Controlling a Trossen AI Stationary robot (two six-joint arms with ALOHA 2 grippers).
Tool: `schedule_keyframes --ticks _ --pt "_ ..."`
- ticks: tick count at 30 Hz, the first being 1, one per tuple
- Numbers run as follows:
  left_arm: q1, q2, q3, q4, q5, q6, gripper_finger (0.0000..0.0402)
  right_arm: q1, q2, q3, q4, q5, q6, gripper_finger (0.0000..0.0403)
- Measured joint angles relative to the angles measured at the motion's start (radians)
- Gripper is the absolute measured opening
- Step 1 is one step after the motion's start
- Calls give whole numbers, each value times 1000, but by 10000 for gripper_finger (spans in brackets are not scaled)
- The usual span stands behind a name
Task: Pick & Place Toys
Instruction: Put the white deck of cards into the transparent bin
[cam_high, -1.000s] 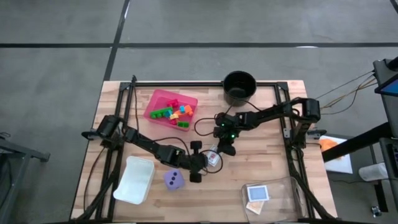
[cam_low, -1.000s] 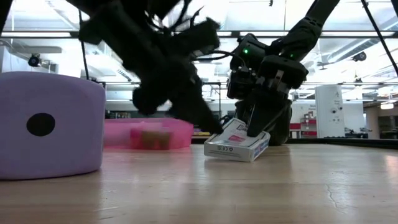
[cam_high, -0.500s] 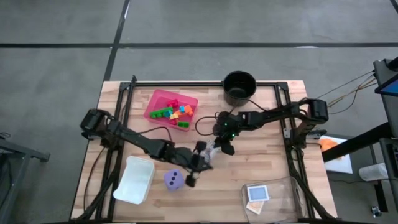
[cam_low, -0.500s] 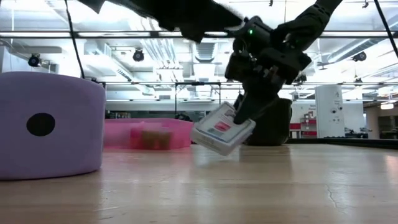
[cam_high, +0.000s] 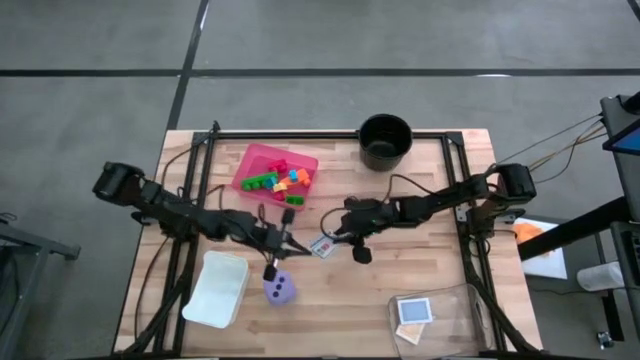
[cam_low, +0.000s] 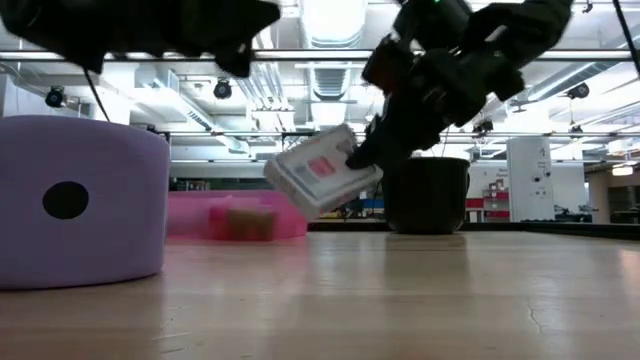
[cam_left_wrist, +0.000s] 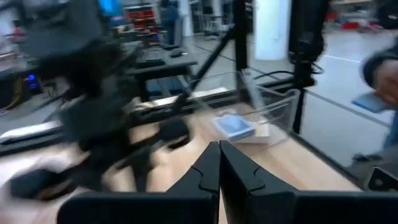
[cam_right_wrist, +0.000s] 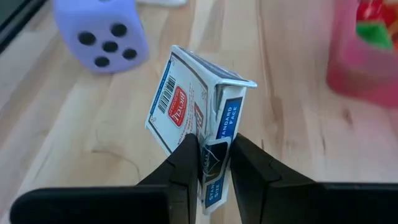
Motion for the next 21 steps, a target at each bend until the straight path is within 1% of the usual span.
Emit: schedule_keyframes --ticks 3,6,8,13,19,21 --pt "7 -57 -79 41 -30 -20 6 41 -17 -41 114 44 -1 64" --pt "12 -107 -128 55 -51 -38 6 81 -47 -77 172 76 -1 64" --pt "16 -123 -149 53 -69 -47 6 110 -71 -95 169 109 -1 64" --pt "22 -141 -168 58 -67 -63 6 200 -163 -142 171 196 -8 64" --pt "28 -139 -167 58 -67 -70 6 307 -319 -217 112 311 -10 64" --pt "29 -139 -168 57 -68 -73 6 342 -375 -248 113 334 -1 64"
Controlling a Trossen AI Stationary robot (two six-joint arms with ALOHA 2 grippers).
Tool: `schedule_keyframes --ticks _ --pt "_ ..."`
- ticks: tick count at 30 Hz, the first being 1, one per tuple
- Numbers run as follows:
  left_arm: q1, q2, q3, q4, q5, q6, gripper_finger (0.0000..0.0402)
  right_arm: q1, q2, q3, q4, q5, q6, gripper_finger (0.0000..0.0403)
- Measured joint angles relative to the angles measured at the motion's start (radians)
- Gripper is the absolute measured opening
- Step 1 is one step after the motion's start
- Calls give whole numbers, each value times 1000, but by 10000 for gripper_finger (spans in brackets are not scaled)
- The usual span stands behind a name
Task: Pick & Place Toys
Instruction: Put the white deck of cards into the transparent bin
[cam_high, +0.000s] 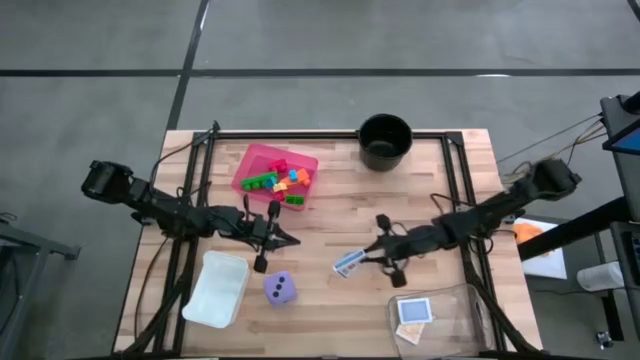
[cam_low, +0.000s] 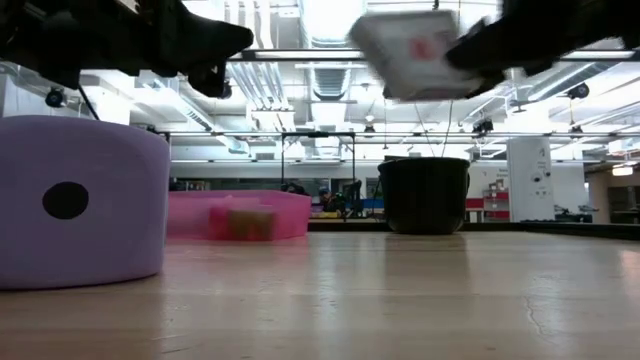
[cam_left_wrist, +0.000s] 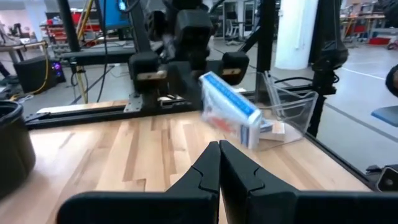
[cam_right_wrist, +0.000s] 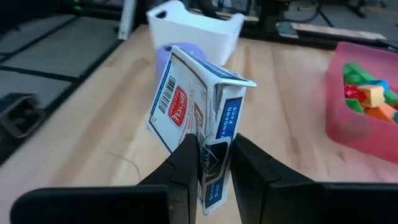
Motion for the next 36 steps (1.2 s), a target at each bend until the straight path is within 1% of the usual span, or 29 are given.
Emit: schedule_keyframes --ticks 4,9,15,20,24,27,31,36 --pt "3 0 -5 -1 -1 -11 6 66 -114 -57 -38 13 41 64" --pt "8 2 -6 -2 -4 -19 6 161 -238 -89 -171 67 124 64" --pt "9 2 -6 -2 -4 -19 6 290 -343 -85 -306 66 232 64" --pt "9 2 -6 -3 -4 -19 6 407 -404 -56 -387 63 317 64" --pt "9 2 -6 -3 -4 -18 6 489 -427 -26 -443 63 399 64" --pt "9 3 -6 -3 -4 -19 6 534 -423 4 -528 64 491 64" --pt "9 3 -6 -7 -4 -18 6 573 -371 34 -659 67 625 64" --pt "9 3 -6 -8 -4 -19 6 589 -272 44 -727 61 751 64"
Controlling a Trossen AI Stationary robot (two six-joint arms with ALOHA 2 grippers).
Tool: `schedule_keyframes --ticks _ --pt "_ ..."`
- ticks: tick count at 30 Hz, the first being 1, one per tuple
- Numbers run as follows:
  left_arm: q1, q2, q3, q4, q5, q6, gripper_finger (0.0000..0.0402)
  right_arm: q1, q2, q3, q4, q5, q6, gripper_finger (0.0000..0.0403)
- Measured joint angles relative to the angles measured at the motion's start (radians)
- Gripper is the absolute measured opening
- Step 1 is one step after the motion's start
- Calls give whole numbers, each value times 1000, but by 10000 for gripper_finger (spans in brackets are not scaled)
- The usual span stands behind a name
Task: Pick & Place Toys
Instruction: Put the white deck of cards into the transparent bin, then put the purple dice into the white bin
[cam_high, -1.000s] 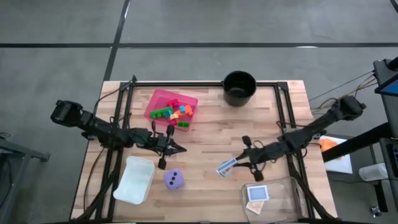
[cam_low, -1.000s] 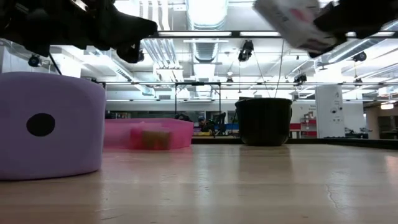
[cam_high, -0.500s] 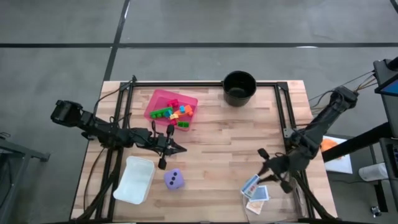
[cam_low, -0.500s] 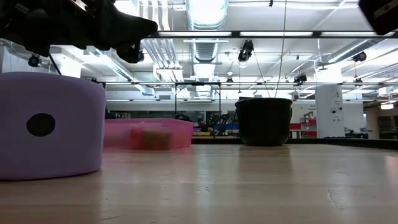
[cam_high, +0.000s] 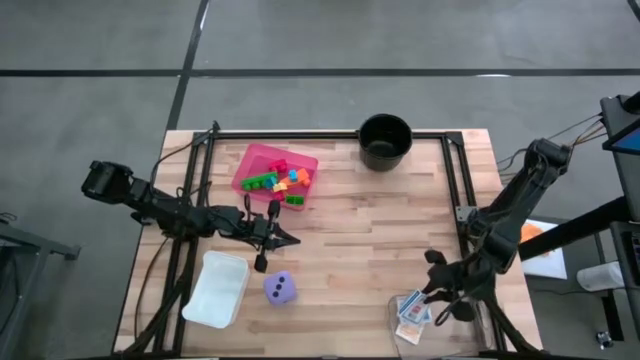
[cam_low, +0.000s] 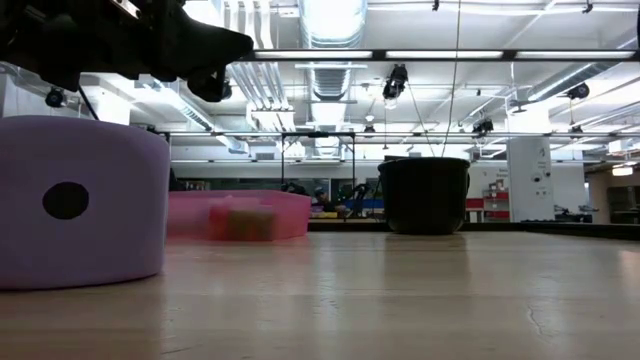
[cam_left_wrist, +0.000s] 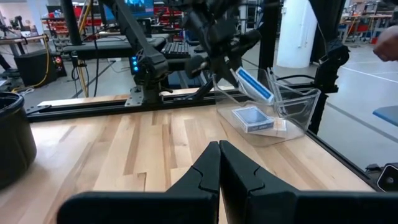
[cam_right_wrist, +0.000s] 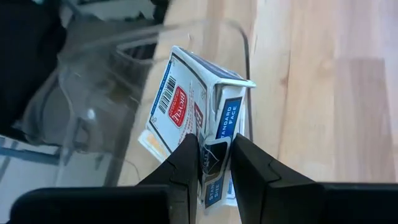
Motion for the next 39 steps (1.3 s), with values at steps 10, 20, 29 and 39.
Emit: schedule_keyframes --ticks 10,20,29,39 --pt "0 0 0 -3 0 0 6 7 149 39 -28 -33 140 119" --pt "0 0 0 -10 0 1 6 7 166 62 -42 -54 155 277" --pt "0 0 0 -15 0 1 6 11 54 107 -49 188 -46 284" --pt "5 0 0 -15 0 2 6 11 -38 99 271 606 -606 285"
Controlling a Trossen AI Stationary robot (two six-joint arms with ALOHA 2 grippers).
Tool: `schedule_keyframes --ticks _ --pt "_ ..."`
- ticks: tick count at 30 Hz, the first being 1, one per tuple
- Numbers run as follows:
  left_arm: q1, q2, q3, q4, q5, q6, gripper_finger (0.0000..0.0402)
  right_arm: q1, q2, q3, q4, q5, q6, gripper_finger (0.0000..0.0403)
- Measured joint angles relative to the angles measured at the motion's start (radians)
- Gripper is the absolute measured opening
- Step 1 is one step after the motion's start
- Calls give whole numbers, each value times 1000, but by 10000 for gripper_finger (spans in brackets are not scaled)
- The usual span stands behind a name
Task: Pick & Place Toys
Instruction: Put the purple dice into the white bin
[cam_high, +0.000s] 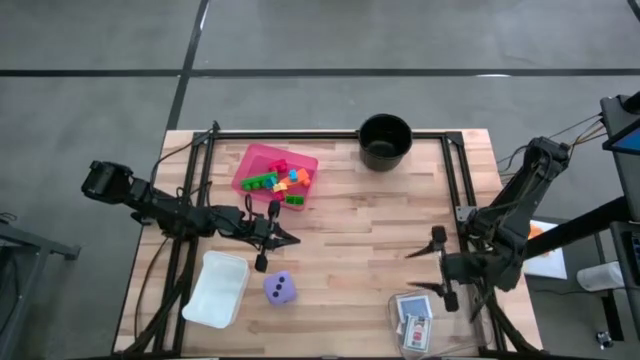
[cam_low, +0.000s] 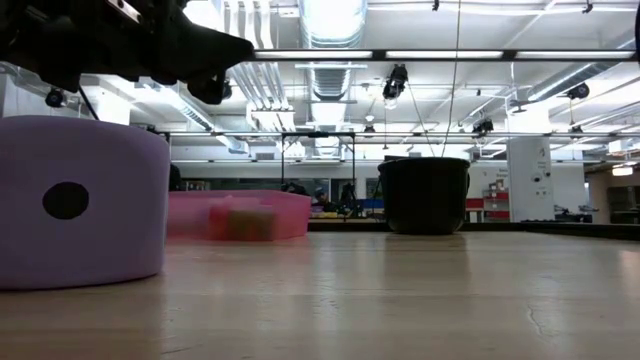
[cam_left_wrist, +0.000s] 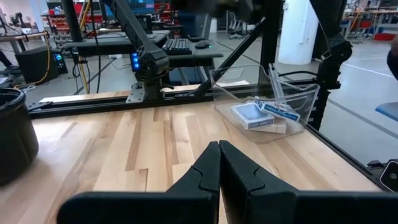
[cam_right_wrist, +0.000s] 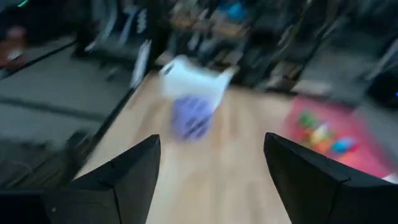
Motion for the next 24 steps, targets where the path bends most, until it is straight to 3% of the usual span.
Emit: schedule_keyframes --ticks 3,5,8,10,13,16,21,24 --pt "0 0 0 -4 0 1 6 -1 -17 3 65 109 -152 285" --pt "0 0 0 -10 0 2 6 0 -31 8 71 254 -180 285" --pt "0 0 0 -18 0 2 6 -1 -52 4 73 451 -4 285" --pt "0 0 0 -17 0 1 6 -4 -55 -13 50 448 40 285" --pt "1 0 0 -17 0 1 6 -53 -43 -43 71 275 18 285" --pt "2 0 0 -17 -1 2 6 -133 -16 -77 166 1 -9 285" --pt "8 0 0 -16 -3 2 6 -253 55 -178 614 -457 -231 285" --pt "8 0 0 -16 -3 2 6 -325 38 -200 673 -570 -276 285"
